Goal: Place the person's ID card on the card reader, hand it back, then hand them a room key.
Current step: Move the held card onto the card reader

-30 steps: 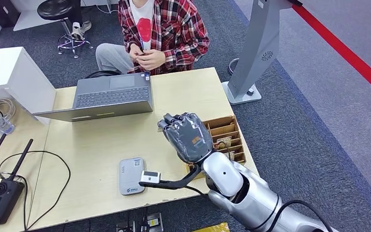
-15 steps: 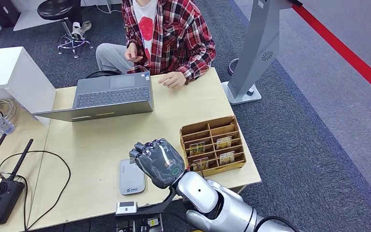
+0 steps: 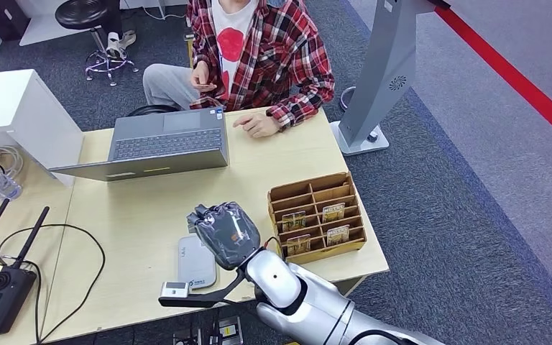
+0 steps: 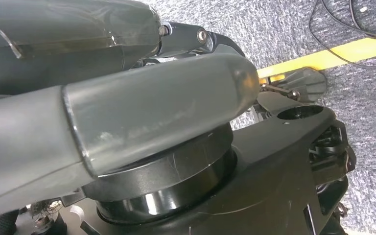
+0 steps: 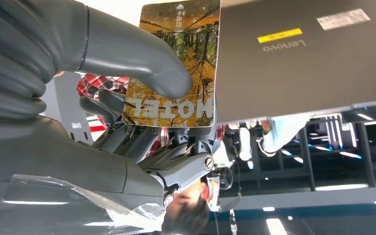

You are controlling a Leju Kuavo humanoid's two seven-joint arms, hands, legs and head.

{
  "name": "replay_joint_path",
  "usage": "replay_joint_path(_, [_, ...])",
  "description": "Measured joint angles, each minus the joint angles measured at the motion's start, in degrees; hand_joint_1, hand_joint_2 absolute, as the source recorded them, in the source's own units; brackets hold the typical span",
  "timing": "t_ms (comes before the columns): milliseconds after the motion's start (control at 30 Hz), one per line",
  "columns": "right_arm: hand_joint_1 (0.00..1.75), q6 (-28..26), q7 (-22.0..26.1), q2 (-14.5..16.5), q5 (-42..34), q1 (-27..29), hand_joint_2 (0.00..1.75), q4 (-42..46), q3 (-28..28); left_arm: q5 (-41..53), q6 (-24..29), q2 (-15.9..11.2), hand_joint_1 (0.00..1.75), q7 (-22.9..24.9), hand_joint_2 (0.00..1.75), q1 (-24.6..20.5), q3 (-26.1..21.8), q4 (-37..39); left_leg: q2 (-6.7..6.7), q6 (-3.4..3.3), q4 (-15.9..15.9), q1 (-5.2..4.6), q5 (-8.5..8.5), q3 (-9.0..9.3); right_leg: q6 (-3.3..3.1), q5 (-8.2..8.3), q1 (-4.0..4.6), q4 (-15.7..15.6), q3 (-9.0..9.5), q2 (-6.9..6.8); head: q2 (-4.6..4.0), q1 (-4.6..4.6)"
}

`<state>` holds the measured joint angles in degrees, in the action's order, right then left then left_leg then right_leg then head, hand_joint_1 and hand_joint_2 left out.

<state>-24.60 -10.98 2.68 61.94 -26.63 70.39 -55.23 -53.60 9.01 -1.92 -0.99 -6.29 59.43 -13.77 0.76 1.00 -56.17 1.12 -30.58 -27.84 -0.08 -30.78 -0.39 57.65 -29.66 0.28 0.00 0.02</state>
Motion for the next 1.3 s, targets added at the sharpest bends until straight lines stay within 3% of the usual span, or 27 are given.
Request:
replay_joint_path(600, [1.75, -4.7, 3.1, 5.7, -1.7, 0.2, 1.75, -16.6, 0.1, 0.7, 0.1, 0.0, 0.00, 0.4, 0.00, 0.0, 0.0, 0.0, -0.01, 0.00, 0.0, 0.00, 0.00, 0.01, 0.00, 0.00, 0.00, 0.0, -0.01, 0.01, 0.00, 0.00])
replay_joint_path(1300, [1.75, -7.8, 4.6, 11.0, -3.2, 0.2, 1.75, -28.0, 0.1, 1.1, 0.1, 0.0, 0.00, 1.2, 0.00, 0.0, 0.1, 0.0, -0.02, 0.00, 0.0, 0.00, 0.00, 0.01, 0.00, 0.00, 0.00, 0.0, -0.01, 0.02, 0.00, 0.00])
